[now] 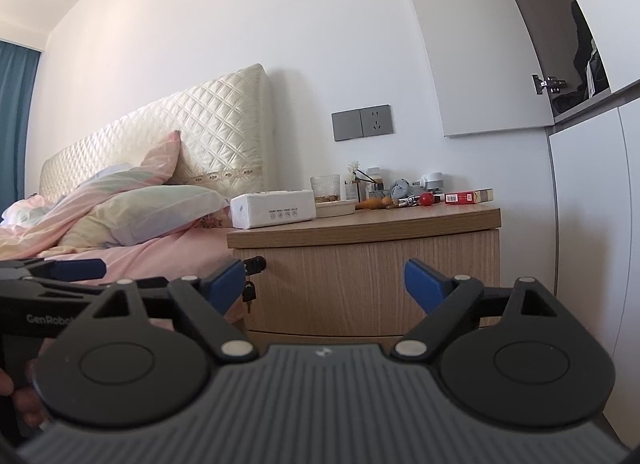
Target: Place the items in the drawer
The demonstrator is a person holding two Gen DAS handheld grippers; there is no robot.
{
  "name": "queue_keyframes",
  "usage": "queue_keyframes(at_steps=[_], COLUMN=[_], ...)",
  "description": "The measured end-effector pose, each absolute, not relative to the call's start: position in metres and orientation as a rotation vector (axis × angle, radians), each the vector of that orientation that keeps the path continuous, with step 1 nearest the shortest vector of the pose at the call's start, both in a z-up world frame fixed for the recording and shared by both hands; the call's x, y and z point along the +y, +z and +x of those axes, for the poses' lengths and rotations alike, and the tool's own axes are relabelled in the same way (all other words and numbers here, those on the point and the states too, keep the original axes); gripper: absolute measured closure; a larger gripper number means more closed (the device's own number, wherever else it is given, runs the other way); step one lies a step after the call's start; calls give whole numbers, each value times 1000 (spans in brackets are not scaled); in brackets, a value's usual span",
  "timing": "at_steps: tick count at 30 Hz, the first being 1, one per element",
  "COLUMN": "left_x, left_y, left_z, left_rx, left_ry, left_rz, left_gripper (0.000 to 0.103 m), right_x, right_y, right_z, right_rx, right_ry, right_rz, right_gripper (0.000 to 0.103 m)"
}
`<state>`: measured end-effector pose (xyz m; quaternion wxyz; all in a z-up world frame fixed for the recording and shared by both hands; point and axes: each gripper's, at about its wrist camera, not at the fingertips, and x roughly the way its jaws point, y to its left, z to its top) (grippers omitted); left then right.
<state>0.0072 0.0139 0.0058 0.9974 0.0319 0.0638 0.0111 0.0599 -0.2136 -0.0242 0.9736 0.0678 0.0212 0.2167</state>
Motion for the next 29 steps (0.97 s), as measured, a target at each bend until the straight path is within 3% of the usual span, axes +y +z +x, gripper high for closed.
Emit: queue_keyframes(at_steps=[29], left_x=[15], left_y=[3], left_z=[8], left_rx=[142], left_ry=[50], left_rz=[58], left_gripper=[0], right_x=[-208], right_y=[-32], right_z=[65], right_rx=[91], right_ry=[305], right_rz=[36], right_gripper=[15])
